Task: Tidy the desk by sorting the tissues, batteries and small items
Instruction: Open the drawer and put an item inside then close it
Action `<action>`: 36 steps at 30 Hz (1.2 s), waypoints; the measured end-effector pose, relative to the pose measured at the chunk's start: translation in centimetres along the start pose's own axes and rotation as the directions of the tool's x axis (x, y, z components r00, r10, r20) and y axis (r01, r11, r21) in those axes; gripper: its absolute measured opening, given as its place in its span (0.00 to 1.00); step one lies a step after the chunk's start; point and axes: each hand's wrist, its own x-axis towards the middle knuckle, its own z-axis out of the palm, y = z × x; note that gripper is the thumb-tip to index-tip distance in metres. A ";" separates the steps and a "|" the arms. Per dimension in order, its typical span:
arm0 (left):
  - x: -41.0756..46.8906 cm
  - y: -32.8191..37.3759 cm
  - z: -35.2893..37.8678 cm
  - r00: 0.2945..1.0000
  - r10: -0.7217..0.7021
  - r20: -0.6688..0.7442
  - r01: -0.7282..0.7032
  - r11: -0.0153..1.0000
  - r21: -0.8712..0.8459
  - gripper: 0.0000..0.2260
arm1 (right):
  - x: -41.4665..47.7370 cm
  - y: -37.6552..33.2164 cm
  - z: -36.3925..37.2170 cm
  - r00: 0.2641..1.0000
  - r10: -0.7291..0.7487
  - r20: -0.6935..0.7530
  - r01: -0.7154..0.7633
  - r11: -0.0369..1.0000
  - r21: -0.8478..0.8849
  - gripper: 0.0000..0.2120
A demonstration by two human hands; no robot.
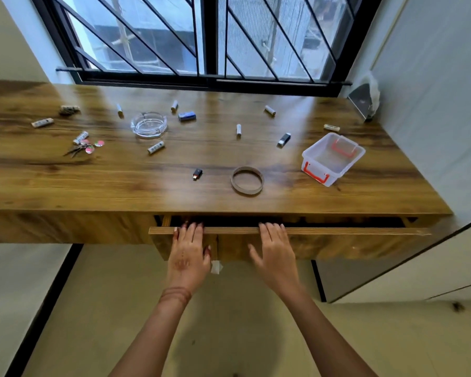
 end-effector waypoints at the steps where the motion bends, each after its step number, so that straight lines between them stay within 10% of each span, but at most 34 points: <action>1: -0.2 0.1 -0.2 1.000 -0.009 0.005 0.010 1.000 -0.023 0.26 | -0.2 0.0 -0.3 1.000 0.000 0.015 0.000 0.999 0.032 0.27; 36: -10.2 -1.6 -5.6 0.950 0.112 0.292 -0.087 0.992 -0.095 0.34 | -10.4 -4.1 -5.5 0.974 0.197 0.109 -0.219 0.942 0.254 0.31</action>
